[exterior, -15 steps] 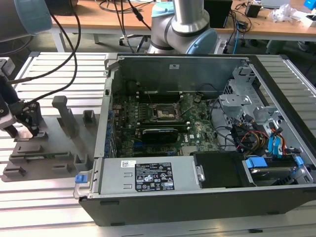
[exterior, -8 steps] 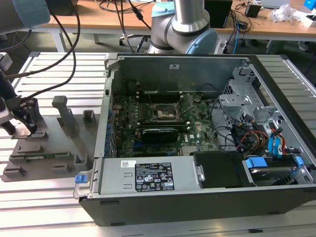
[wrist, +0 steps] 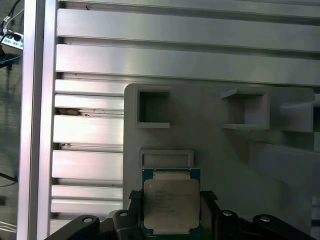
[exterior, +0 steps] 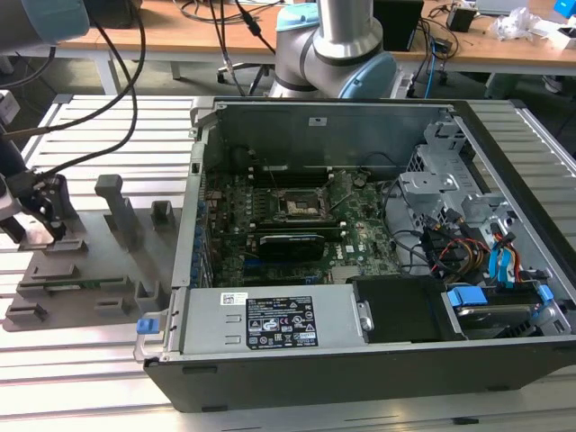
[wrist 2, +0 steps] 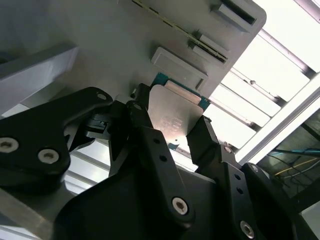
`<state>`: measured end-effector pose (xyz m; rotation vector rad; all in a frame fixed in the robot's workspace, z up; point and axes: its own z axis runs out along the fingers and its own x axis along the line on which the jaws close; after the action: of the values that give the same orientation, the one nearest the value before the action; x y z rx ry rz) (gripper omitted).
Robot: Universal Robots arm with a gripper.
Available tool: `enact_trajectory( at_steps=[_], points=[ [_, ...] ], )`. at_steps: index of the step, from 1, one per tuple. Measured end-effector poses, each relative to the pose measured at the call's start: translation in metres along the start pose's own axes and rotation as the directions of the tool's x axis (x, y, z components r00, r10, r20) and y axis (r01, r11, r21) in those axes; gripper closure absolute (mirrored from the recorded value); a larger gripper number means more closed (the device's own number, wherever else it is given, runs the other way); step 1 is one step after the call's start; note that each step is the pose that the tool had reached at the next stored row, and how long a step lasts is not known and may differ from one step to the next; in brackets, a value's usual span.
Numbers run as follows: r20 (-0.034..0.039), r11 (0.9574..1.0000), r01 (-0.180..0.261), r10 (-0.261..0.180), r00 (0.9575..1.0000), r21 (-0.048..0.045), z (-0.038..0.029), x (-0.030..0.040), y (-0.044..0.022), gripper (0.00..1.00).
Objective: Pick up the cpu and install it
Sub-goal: 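Pick up the cpu and move it towards the insertion slot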
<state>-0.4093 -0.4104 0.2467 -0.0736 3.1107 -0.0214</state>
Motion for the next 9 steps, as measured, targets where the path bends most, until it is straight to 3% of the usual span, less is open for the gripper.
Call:
enact_trajectory(
  at_steps=[9],
  points=[
    [-0.0006,1.0,0.0,0.0,1.0,0.0,-0.0065,-0.0003,-0.0001,0.45]
  ],
)
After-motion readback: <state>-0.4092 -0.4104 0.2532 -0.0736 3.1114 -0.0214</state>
